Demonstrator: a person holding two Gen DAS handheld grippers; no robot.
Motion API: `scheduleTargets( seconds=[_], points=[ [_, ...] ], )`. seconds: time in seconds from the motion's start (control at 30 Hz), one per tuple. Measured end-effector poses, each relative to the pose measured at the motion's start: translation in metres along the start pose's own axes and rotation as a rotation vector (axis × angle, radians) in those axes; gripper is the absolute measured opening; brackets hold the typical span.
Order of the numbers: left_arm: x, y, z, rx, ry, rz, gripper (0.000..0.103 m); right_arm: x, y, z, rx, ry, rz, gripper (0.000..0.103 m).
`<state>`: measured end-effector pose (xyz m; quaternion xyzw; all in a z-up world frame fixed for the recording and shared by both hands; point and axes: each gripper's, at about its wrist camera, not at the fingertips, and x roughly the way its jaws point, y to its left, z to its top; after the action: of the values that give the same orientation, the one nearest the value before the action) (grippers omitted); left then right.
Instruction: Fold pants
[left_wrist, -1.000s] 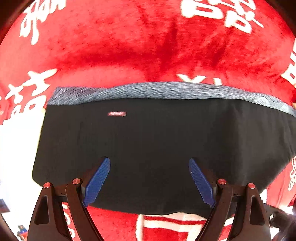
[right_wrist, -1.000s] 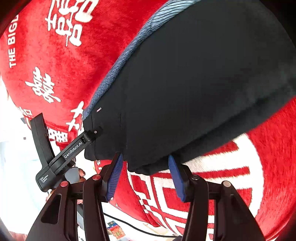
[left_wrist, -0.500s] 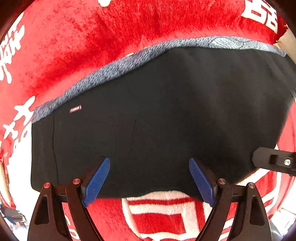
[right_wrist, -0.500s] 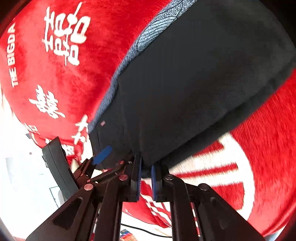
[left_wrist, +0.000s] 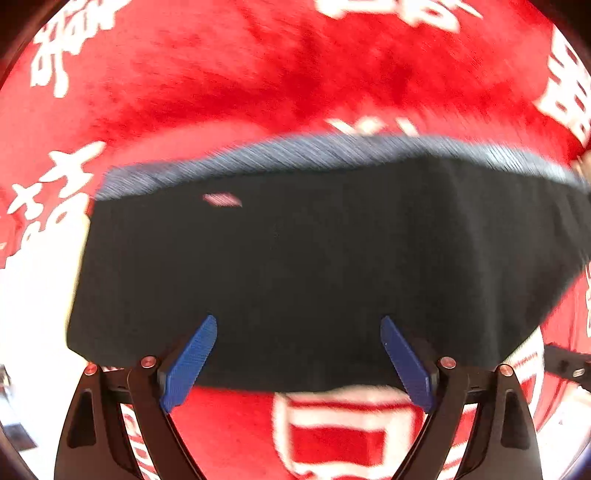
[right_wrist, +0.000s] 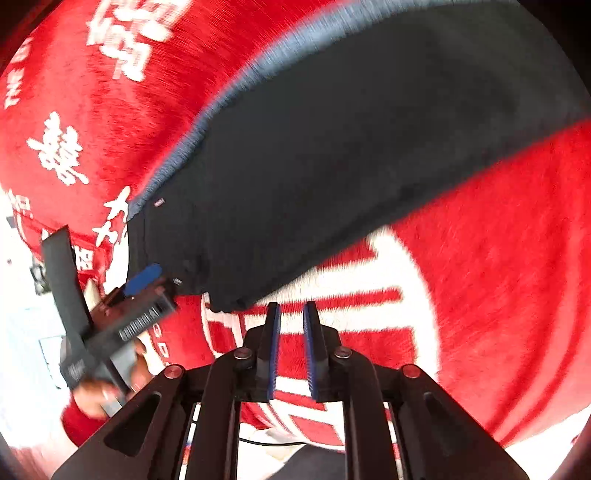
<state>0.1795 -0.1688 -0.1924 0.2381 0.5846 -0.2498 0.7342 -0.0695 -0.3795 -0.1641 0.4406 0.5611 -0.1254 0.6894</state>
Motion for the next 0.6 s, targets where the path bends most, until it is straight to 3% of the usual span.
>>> scheduleTargets(
  seconds=[0.07, 0.13, 0.23, 0.33, 0.4, 0.47, 0.6],
  points=[
    [0.002, 0.012, 0.015, -0.017, -0.022, 0.047, 0.092, -0.009, 0.011, 0.019, -0.06, -0.054, -0.03, 0.031],
    [0.007, 0.03, 0.031, -0.047, -0.048, 0.073, 0.092, -0.007, 0.025, 0.044, -0.109, -0.092, -0.044, 0.037],
    [0.014, 0.049, 0.052, -0.084, -0.075, 0.12, 0.092, 0.014, 0.046, 0.086, -0.157, -0.109, -0.072, 0.037],
    [0.034, 0.066, 0.058, -0.1, -0.053, 0.188, 0.092, 0.042, 0.065, 0.119, -0.187, -0.108, -0.077, 0.037],
    [0.045, 0.073, 0.05, -0.113, -0.048, 0.167, 0.092, 0.064, 0.077, 0.136, -0.21, -0.095, -0.104, 0.037],
    [0.046, 0.077, 0.044, -0.111, -0.066, 0.157, 0.101, 0.086, 0.08, 0.146, -0.204, -0.072, -0.141, 0.036],
    [0.052, 0.088, 0.043, -0.118, -0.056, 0.105, 0.103, 0.094, 0.079, 0.165, -0.186, -0.141, -0.165, 0.036]
  ],
)
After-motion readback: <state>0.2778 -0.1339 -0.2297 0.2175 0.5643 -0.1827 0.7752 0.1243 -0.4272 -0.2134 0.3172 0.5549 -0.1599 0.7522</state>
